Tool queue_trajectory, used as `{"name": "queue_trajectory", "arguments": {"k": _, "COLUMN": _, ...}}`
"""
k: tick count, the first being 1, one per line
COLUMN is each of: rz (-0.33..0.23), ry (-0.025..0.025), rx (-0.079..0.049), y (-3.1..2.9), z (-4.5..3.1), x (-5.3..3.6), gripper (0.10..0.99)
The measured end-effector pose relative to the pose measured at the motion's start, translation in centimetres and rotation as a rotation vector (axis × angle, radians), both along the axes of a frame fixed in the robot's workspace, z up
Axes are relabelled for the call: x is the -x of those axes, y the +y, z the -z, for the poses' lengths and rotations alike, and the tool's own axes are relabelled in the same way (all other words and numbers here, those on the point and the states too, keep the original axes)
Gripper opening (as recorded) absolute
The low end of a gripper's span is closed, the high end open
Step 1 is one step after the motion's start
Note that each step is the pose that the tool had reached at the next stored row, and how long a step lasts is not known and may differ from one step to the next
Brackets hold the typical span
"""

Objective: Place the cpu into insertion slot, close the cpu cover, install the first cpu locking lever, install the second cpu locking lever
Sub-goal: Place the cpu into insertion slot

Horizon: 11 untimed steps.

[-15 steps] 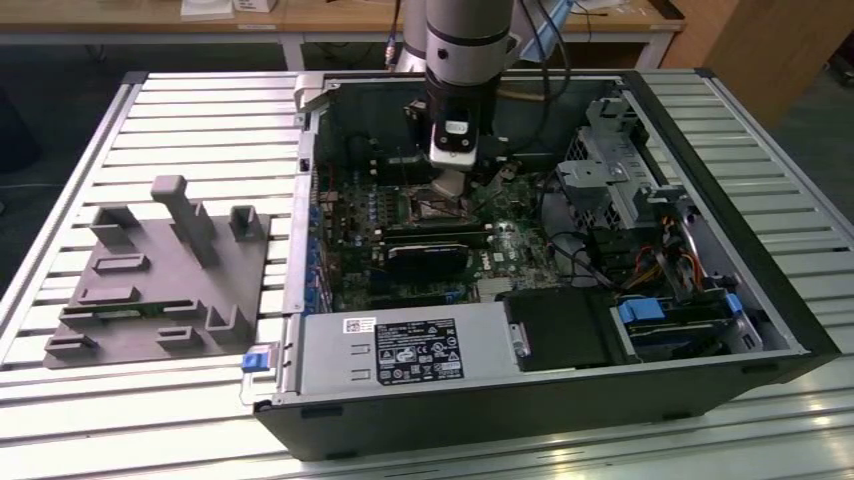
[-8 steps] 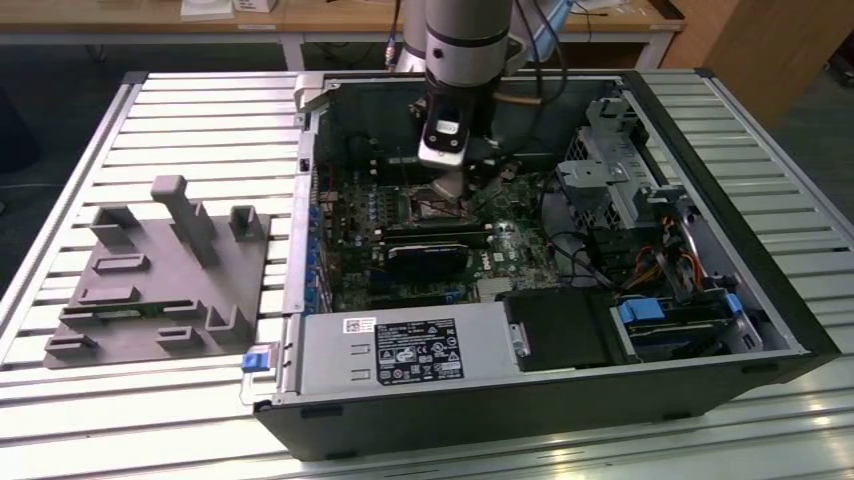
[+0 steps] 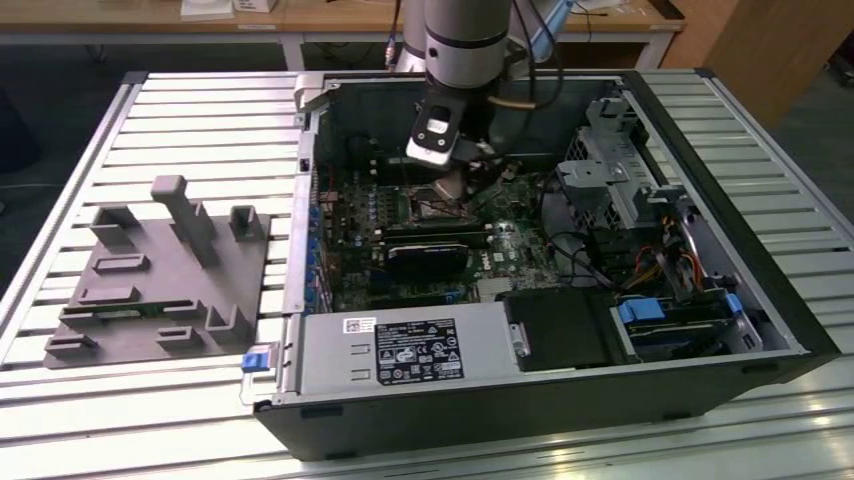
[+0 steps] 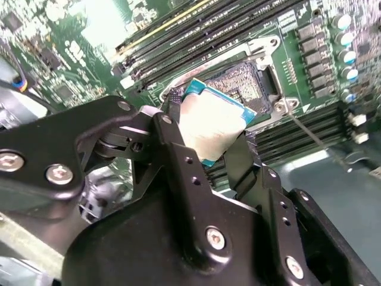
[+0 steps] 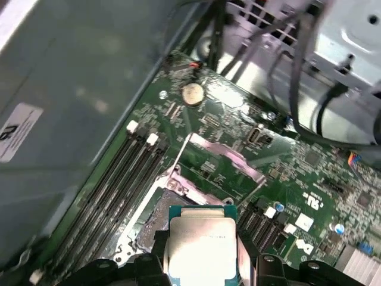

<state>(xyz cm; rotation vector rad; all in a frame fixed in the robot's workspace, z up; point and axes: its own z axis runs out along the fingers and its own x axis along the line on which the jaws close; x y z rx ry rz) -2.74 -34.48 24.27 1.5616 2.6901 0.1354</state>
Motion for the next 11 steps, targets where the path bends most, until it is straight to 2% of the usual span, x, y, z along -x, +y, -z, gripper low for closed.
{"name": "queue_trajectory", "arguments": {"k": 11, "rz": 0.2, "ry": 0.0, "rx": 0.0, "y": 0.0, "z": 0.19, "x": 0.0, "gripper": 0.537}}
